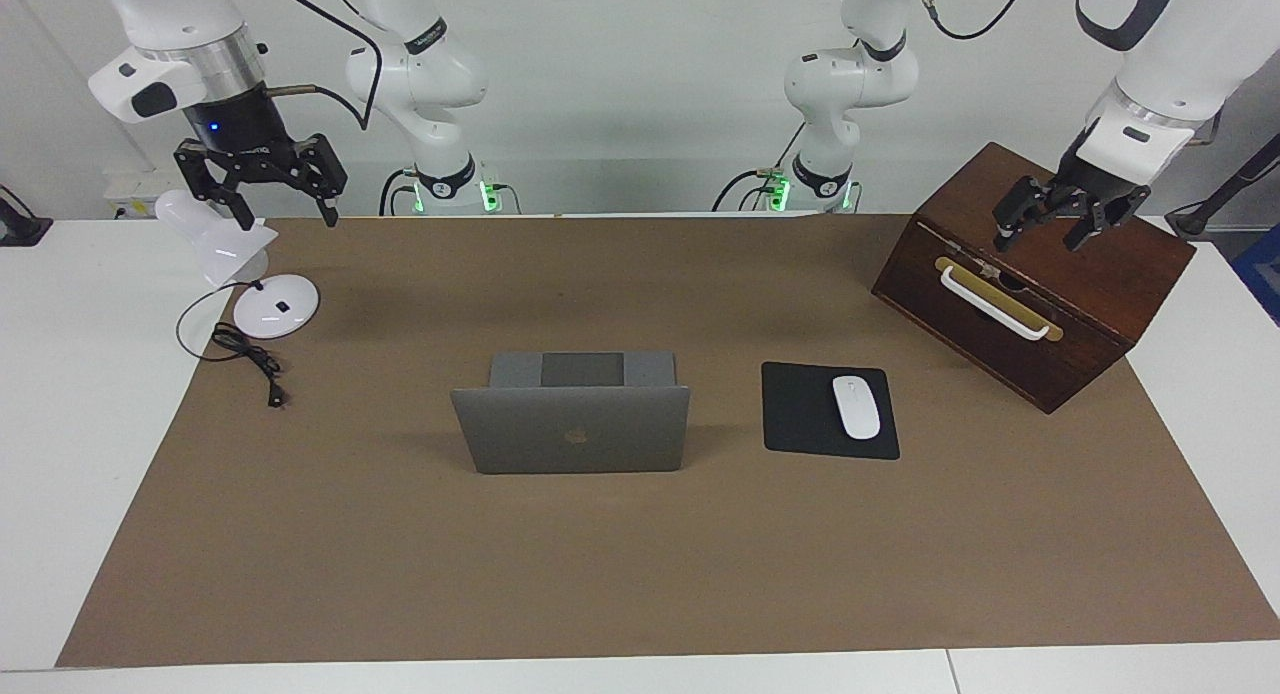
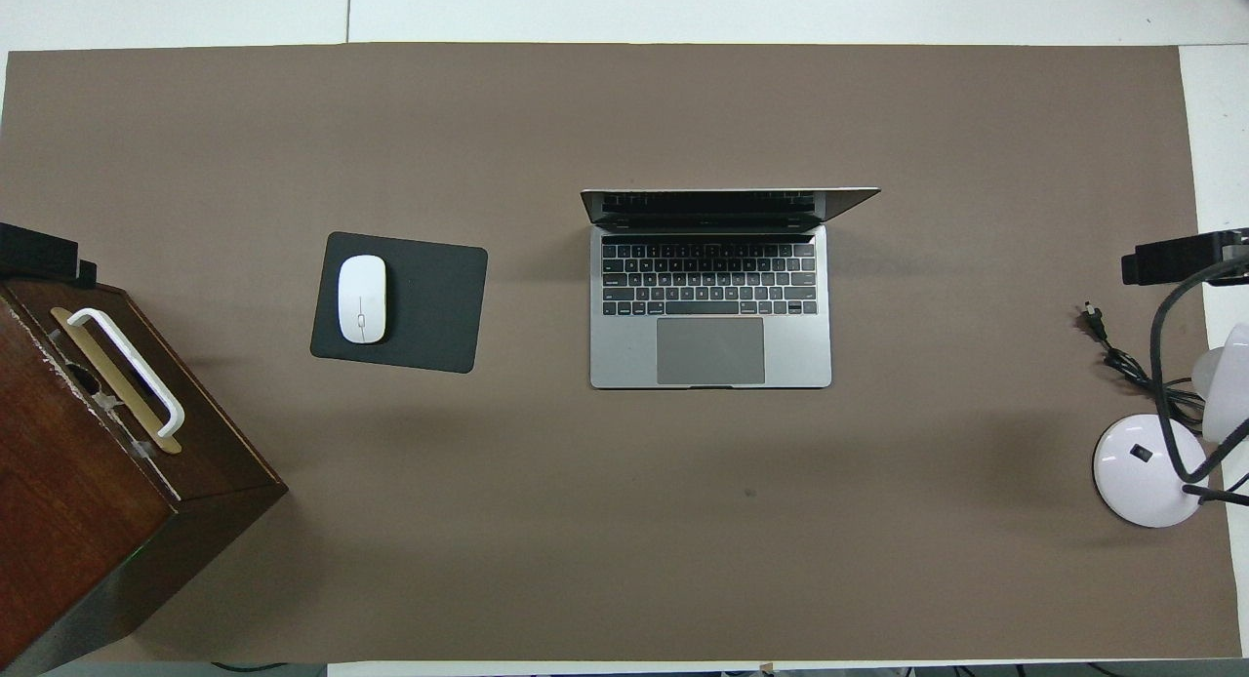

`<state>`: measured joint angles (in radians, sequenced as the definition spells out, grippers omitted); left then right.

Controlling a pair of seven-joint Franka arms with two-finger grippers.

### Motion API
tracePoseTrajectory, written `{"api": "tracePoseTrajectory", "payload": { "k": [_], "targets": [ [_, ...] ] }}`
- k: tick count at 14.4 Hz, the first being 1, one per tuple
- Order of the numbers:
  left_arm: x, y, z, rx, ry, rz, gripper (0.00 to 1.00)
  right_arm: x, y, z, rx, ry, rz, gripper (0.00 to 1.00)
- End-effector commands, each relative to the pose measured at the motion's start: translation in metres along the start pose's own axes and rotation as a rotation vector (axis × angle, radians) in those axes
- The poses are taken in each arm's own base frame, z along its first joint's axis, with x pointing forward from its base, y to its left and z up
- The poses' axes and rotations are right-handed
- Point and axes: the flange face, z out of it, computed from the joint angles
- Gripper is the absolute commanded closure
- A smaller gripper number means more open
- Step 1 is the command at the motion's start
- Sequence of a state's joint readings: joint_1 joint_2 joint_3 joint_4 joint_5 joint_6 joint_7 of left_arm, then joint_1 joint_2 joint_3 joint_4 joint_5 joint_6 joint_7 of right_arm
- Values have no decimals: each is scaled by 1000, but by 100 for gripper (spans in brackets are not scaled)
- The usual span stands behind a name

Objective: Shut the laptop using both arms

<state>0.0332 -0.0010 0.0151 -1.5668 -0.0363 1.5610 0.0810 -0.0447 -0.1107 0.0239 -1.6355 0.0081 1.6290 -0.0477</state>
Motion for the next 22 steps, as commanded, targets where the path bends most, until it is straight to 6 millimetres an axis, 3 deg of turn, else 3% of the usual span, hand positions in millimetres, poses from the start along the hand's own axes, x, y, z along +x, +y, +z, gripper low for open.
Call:
{"api": "tracePoseTrajectory", "payload": {
  "k": [1,5,17,22],
  "targets": [
    [-1,-3,1,22,11,-11,0,-4,-4,1,14,24,-9,0],
    [-1,-4,1,21,8,-13,0,-5,-5,14,13,2,12,0],
    [-4,-4,0,21,3,-5,0,0,5,19,10,28,20,0],
    [-8,-1,-1,21,12,-8,0,-10,0,21,14,-28,13,0]
  ]
}}
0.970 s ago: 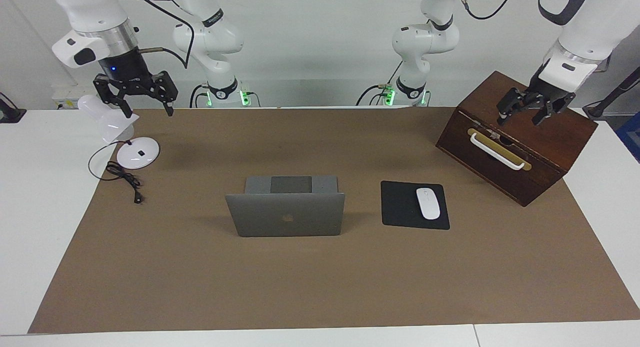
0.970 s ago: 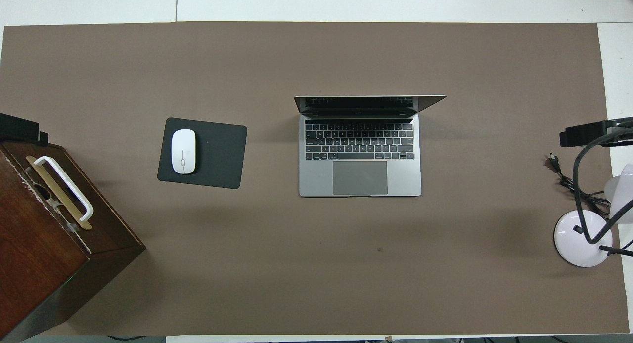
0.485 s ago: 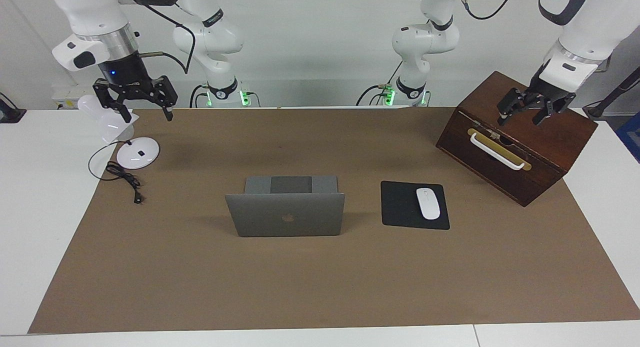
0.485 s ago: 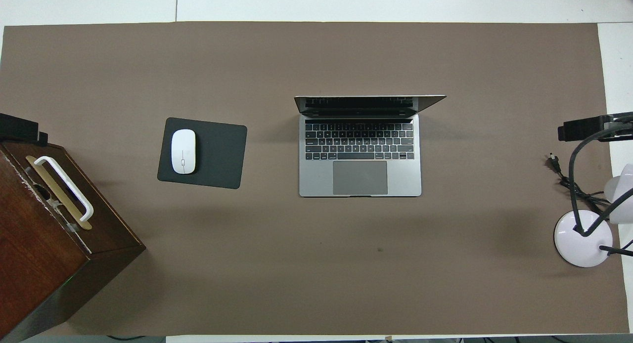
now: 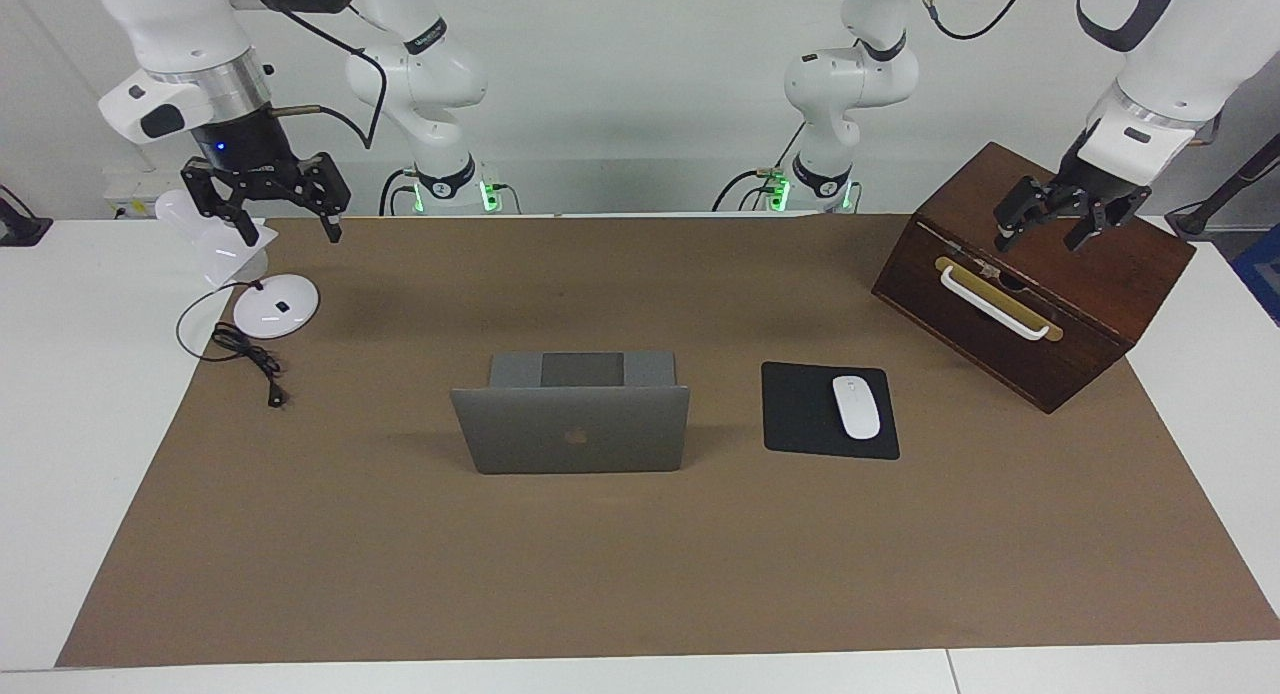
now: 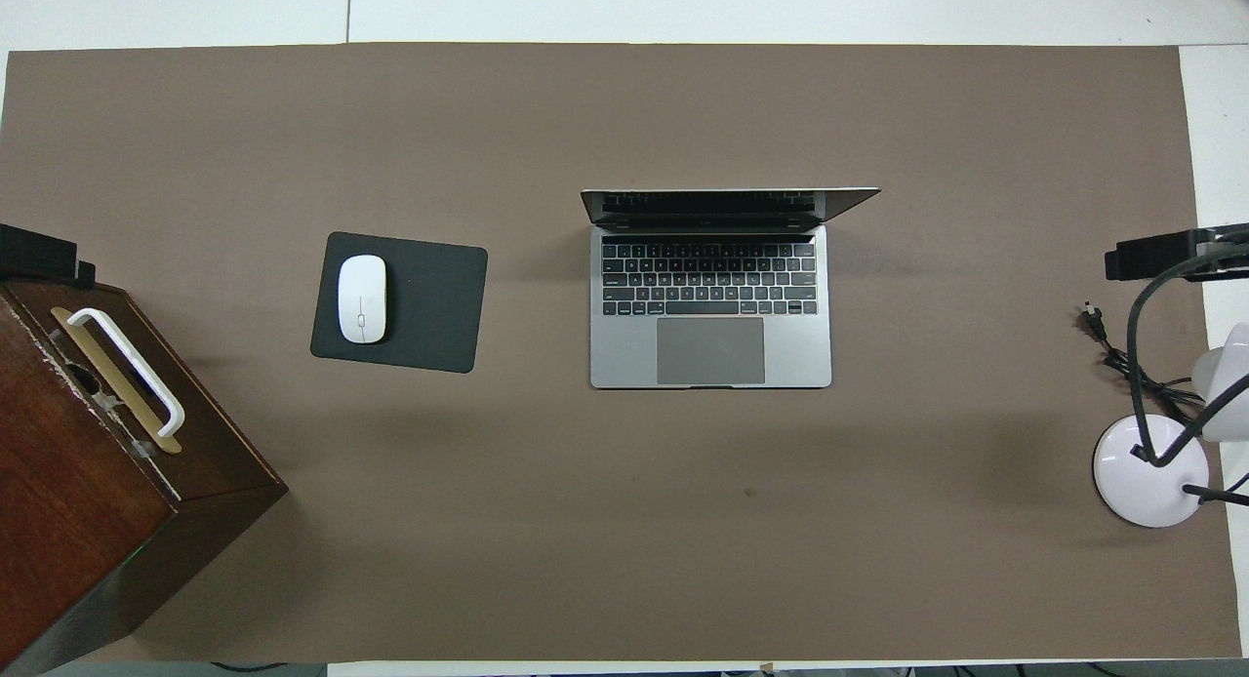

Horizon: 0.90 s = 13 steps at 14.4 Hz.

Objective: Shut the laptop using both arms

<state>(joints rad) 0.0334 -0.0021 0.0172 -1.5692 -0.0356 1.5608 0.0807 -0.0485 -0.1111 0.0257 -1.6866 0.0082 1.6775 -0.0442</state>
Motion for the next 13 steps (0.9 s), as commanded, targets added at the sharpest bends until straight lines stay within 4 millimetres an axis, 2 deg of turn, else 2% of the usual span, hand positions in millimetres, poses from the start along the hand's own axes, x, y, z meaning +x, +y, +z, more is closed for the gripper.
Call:
{"api": "tracePoseTrajectory", "payload": {
  "k": [1,3,6,9,12,13],
  "targets": [
    [-7,4,-1,21,12,3,0,-16,0,-2,15,-35,10,0],
    [-8,0,-2,21,15,-6,0,-18,5,-3,15,-46,15,0],
    [-7,3,-1,22,12,4,0,-10,10,-2,12,5,23,0],
    [-9,-3,-3,21,14,-24,0,-1,12,-3,39,34,36,8],
    [-9,-3,-3,21,16,-36,0,14,31,-3,47,56,70,22],
    [-9,-3,-3,21,17,-42,20,17,33,-3,36,57,68,26]
  ]
}}
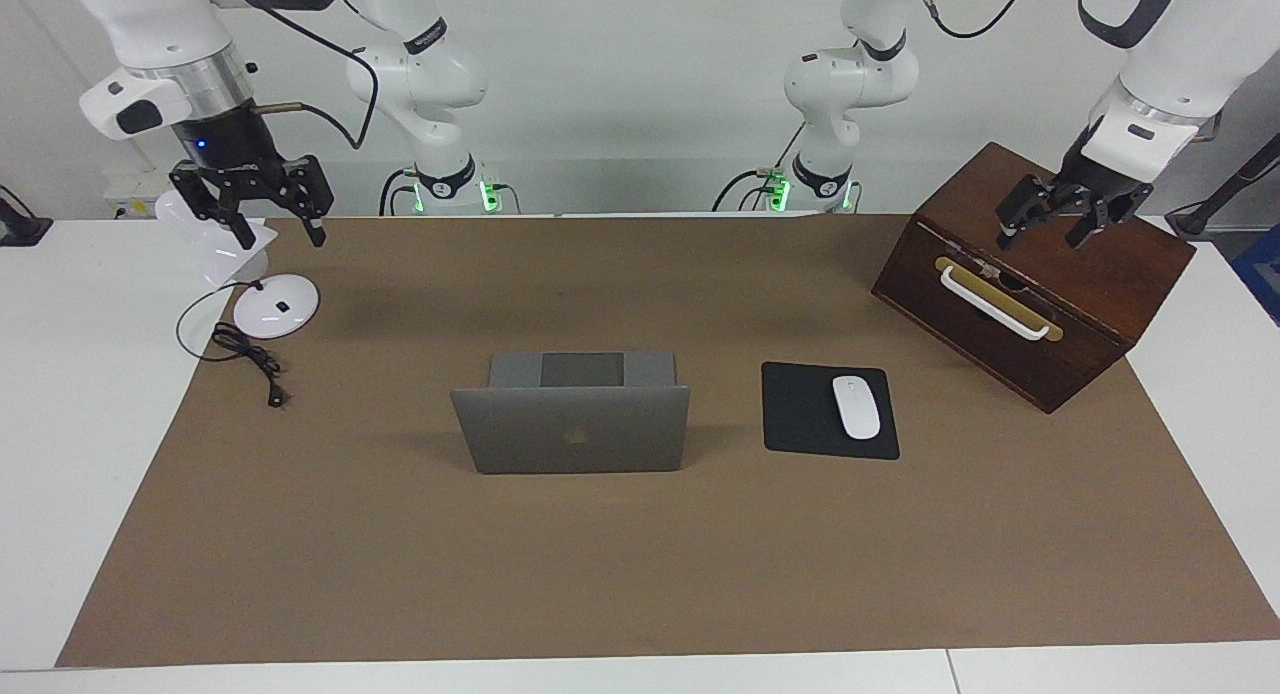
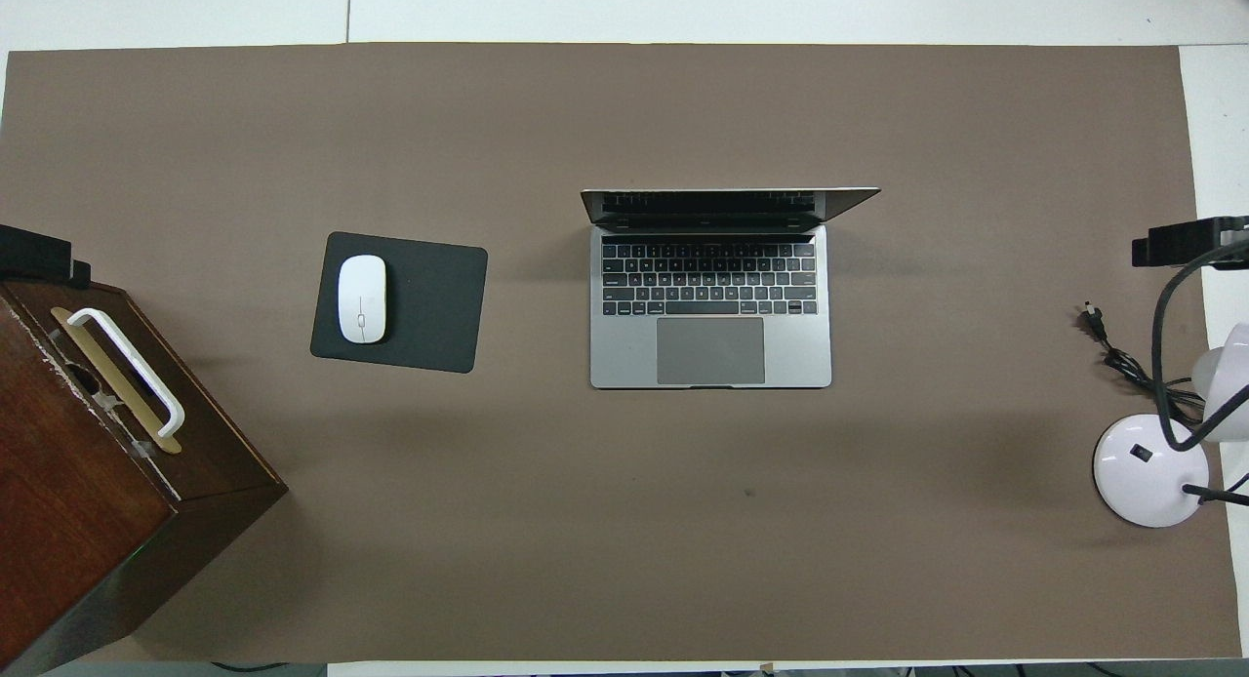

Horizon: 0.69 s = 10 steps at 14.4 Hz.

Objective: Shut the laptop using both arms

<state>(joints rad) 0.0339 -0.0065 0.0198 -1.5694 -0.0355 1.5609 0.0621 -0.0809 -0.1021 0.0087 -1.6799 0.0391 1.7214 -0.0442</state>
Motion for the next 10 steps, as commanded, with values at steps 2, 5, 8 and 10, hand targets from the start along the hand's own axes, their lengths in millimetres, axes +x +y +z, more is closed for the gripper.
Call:
{"api": "tracePoseTrajectory", "payload": {
  "k": [2,5,8,10],
  "targets": [
    [-7,-1,-1,21,15,-19,89,16,9,2,3,11,14,50],
    [-5,5,0,21,21,-13,100,19,11,7,-5,4,4,90],
    [-1,0,-2,22,53,-19,100,25,15,9,-32,22,-46,100],
    [4,1,-3,23,89,-13,100,29,19,6,-74,35,-65,100]
  ]
}}
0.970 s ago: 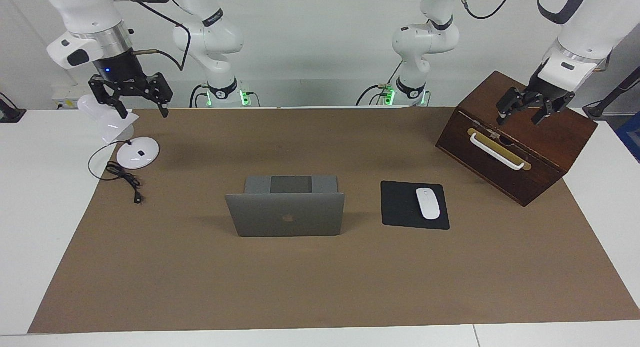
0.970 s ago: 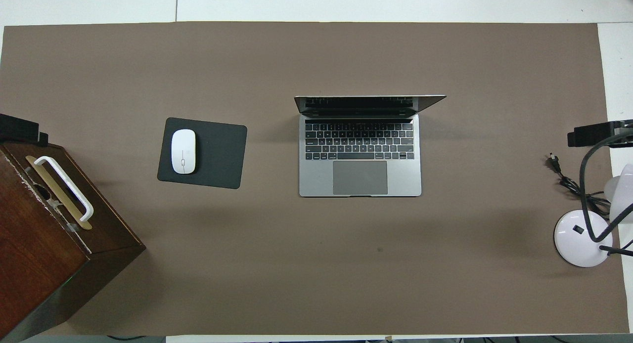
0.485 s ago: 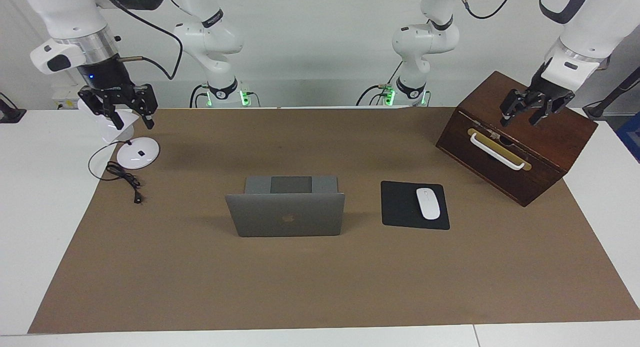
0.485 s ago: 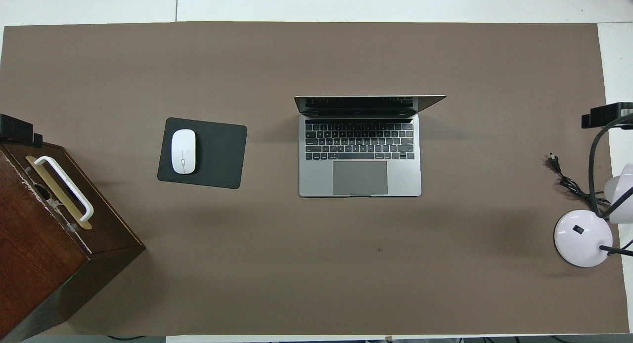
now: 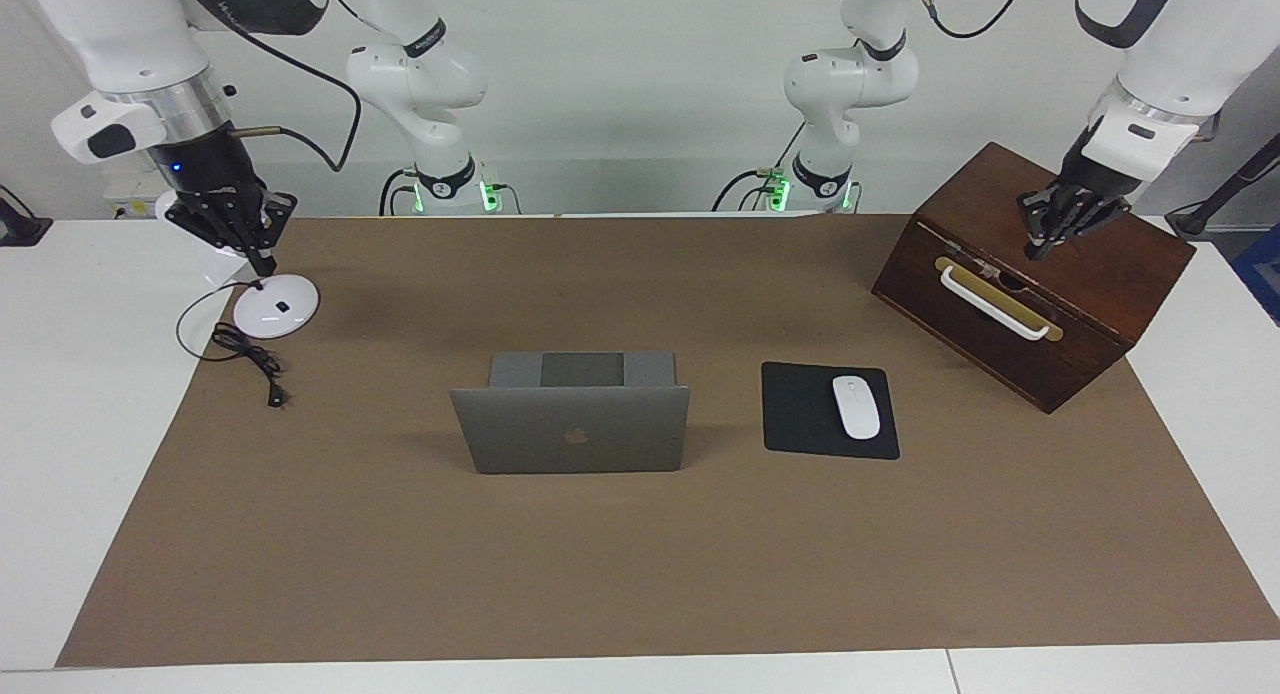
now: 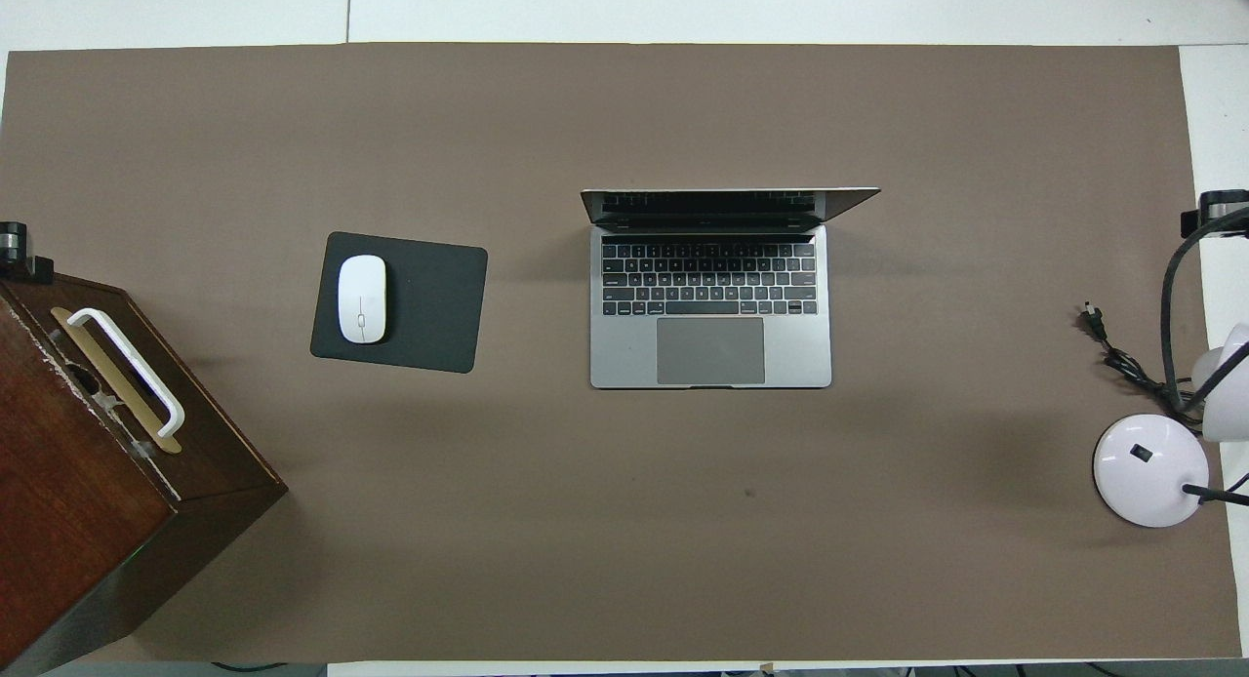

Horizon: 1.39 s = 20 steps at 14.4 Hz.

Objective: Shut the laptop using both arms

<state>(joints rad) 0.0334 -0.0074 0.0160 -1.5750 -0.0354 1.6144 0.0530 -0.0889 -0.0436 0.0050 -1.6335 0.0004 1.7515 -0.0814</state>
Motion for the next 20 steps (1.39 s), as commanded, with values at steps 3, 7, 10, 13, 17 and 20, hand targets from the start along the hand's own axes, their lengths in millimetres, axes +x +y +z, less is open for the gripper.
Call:
{"api": "tracePoseTrajectory", "payload": {
  "k": [3,7,10,13,17,20],
  "targets": [
    [5,5,1,14,99,4,100,33,16,16,-39,16,-54,100],
    [6,19,14,-11,153,15,100,93,18,20,-39,78,-65,100],
    [2,45,26,-47,195,49,100,127,14,37,-26,111,-62,100],
    [-17,74,58,-111,280,69,100,154,9,67,-20,150,-21,100],
    [-56,123,96,-157,386,132,100,181,-38,127,11,203,46,100],
    [-82,157,114,-175,459,193,100,192,-87,150,32,208,90,100]
  ]
}}
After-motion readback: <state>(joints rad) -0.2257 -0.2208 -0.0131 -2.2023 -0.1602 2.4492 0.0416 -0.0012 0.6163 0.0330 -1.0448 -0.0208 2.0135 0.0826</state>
